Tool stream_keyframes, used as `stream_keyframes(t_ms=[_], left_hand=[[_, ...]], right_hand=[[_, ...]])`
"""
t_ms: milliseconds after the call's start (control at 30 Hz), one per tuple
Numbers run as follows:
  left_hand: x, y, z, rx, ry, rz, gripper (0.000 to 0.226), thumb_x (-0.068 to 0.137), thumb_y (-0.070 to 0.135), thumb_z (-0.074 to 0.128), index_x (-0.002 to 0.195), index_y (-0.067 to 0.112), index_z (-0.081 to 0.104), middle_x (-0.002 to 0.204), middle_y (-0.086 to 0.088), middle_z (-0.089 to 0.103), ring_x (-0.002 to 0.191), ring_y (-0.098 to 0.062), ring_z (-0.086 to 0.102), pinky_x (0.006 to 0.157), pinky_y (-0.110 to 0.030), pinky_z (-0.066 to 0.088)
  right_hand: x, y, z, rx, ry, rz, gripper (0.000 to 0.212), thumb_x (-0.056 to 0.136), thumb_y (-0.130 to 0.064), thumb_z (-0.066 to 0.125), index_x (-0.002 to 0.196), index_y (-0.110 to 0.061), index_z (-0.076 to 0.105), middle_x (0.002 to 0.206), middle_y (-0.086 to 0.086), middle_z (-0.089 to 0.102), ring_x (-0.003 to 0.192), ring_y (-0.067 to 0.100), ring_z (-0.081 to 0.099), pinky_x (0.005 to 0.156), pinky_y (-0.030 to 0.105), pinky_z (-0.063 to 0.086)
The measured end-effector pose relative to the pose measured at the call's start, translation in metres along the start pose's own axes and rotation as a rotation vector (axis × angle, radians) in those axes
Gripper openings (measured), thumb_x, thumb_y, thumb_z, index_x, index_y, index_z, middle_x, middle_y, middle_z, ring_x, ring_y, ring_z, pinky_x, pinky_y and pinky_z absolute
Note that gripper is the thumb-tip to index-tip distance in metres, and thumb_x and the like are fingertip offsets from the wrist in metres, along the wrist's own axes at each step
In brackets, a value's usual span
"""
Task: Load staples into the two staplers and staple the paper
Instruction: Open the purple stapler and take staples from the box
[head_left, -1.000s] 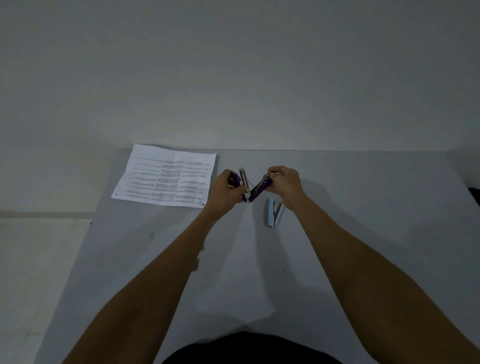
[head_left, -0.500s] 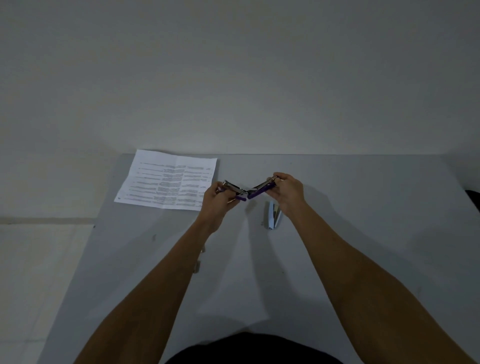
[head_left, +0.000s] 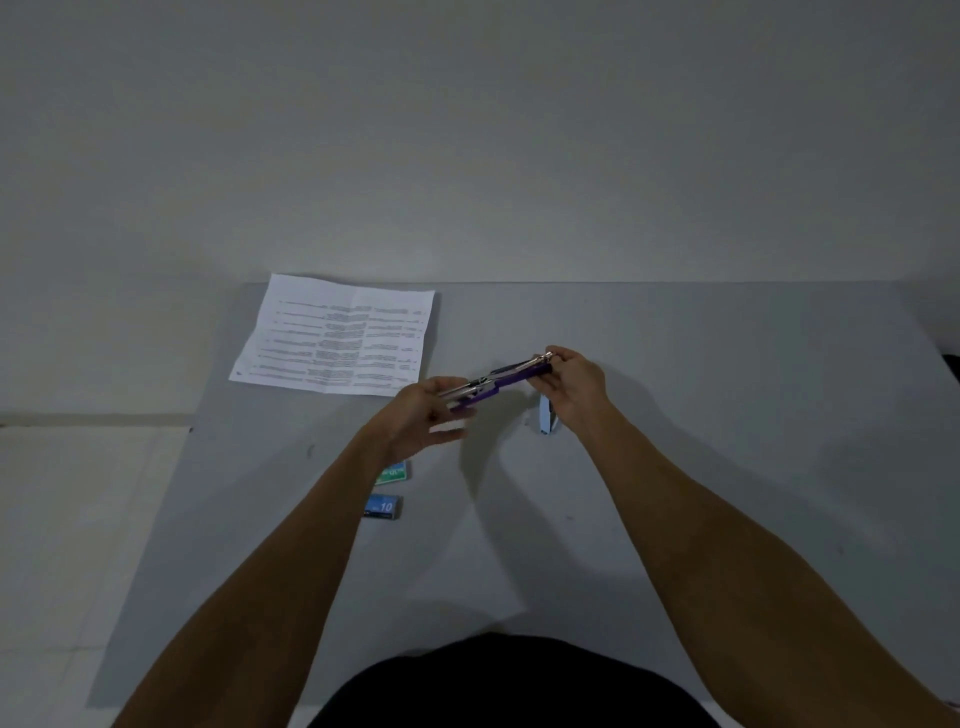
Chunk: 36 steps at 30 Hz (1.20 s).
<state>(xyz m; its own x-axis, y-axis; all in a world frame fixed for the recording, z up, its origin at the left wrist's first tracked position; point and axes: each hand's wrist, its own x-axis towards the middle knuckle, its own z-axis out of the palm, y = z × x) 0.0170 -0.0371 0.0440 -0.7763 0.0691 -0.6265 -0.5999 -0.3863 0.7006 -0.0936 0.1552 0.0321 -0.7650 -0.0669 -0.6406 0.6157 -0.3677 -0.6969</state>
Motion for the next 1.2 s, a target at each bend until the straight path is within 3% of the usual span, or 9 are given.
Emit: stream_keyframes(t_ms=[100, 200, 267, 433, 567, 733, 833, 1033, 1200], left_hand=[[-0.004, 0.010, -0.011, 0.250, -0.074, -0.116, 0.040, 0.085, 0.011, 0.047, 0.122, 0.008, 0.061, 0.127, -0.013, 0.060, 0.110, -0.028, 0.058, 0.092, -0.045, 0.049], [-0.002, 0.016, -0.002, 0.494, -0.068, -0.183, 0.039, 0.092, 0.039, 0.049, 0.121, 0.015, 0.060, 0.114, -0.009, 0.068, 0.098, -0.024, 0.064, 0.084, -0.039, 0.049], [0.004, 0.014, 0.009, 0.605, -0.043, -0.179, 0.039, 0.095, 0.043, 0.045, 0.118, 0.015, 0.059, 0.108, -0.009, 0.070, 0.087, -0.024, 0.066, 0.079, -0.037, 0.052], [0.016, 0.002, 0.012, 0.447, 0.108, -0.142, 0.031, 0.096, 0.031, 0.048, 0.102, 0.006, 0.065, 0.083, -0.012, 0.063, 0.063, -0.021, 0.059, 0.065, -0.034, 0.053], [0.017, -0.004, 0.003, 0.175, 0.097, -0.185, 0.025, 0.094, 0.028, 0.051, 0.098, 0.006, 0.062, 0.076, -0.011, 0.059, 0.064, -0.022, 0.057, 0.064, -0.034, 0.052], [0.011, -0.004, 0.002, 0.084, 0.136, -0.139, 0.022, 0.094, 0.026, 0.055, 0.101, 0.006, 0.063, 0.079, -0.012, 0.065, 0.069, -0.025, 0.063, 0.070, -0.037, 0.059], [0.007, -0.005, 0.003, 0.070, 0.129, -0.128, 0.021, 0.093, 0.023, 0.056, 0.102, 0.006, 0.064, 0.081, -0.013, 0.066, 0.072, -0.025, 0.065, 0.074, -0.038, 0.060], [0.007, -0.009, 0.005, 0.087, 0.180, -0.110, 0.021, 0.093, 0.022, 0.056, 0.105, 0.007, 0.064, 0.088, -0.014, 0.070, 0.079, -0.025, 0.065, 0.079, -0.039, 0.056], [0.005, -0.016, 0.010, 0.129, 0.297, -0.077, 0.019, 0.091, 0.025, 0.058, 0.103, 0.012, 0.065, 0.099, -0.010, 0.074, 0.090, -0.015, 0.065, 0.076, -0.028, 0.043]], right_hand=[[-0.003, 0.001, 0.001, -0.159, -0.065, -0.006, 0.019, 0.096, 0.005, 0.045, 0.106, -0.001, 0.059, 0.099, 0.021, 0.064, 0.092, 0.031, 0.064, 0.078, 0.041, 0.056], [-0.008, 0.004, 0.008, -0.205, -0.130, 0.010, 0.020, 0.096, 0.005, 0.043, 0.107, -0.001, 0.059, 0.102, 0.023, 0.063, 0.095, 0.033, 0.063, 0.075, 0.039, 0.056], [-0.010, 0.008, 0.015, -0.224, -0.175, 0.022, 0.021, 0.096, 0.005, 0.042, 0.107, -0.001, 0.060, 0.103, 0.023, 0.063, 0.095, 0.033, 0.063, 0.075, 0.038, 0.057], [-0.003, 0.023, 0.021, -0.346, -0.103, -0.037, 0.015, 0.094, -0.001, 0.051, 0.099, -0.005, 0.064, 0.092, 0.017, 0.066, 0.080, 0.027, 0.067, 0.071, 0.034, 0.059], [0.009, 0.041, -0.002, -1.244, -0.065, -0.510, 0.021, 0.087, 0.002, 0.049, 0.084, 0.000, 0.070, 0.087, 0.017, 0.068, 0.083, 0.029, 0.065, 0.077, 0.033, 0.049], [-0.001, 0.064, -0.005, -1.762, -0.217, -0.530, 0.025, 0.088, 0.010, 0.045, 0.106, 0.005, 0.062, 0.115, 0.025, 0.056, 0.107, 0.037, 0.058, 0.085, 0.036, 0.046], [-0.009, 0.070, -0.002, -1.879, -0.178, -0.613, 0.031, 0.091, 0.008, 0.044, 0.119, 0.003, 0.056, 0.125, 0.022, 0.050, 0.113, 0.034, 0.054, 0.093, 0.036, 0.045], [-0.020, 0.076, -0.011, -1.939, -0.145, -0.619, 0.030, 0.090, 0.009, 0.045, 0.117, 0.001, 0.055, 0.121, 0.021, 0.053, 0.113, 0.034, 0.056, 0.094, 0.037, 0.046], [-0.034, 0.089, -0.032, -1.991, -0.147, -0.608, 0.031, 0.090, 0.009, 0.045, 0.118, 0.003, 0.057, 0.118, 0.019, 0.056, 0.112, 0.036, 0.058, 0.093, 0.042, 0.049]])
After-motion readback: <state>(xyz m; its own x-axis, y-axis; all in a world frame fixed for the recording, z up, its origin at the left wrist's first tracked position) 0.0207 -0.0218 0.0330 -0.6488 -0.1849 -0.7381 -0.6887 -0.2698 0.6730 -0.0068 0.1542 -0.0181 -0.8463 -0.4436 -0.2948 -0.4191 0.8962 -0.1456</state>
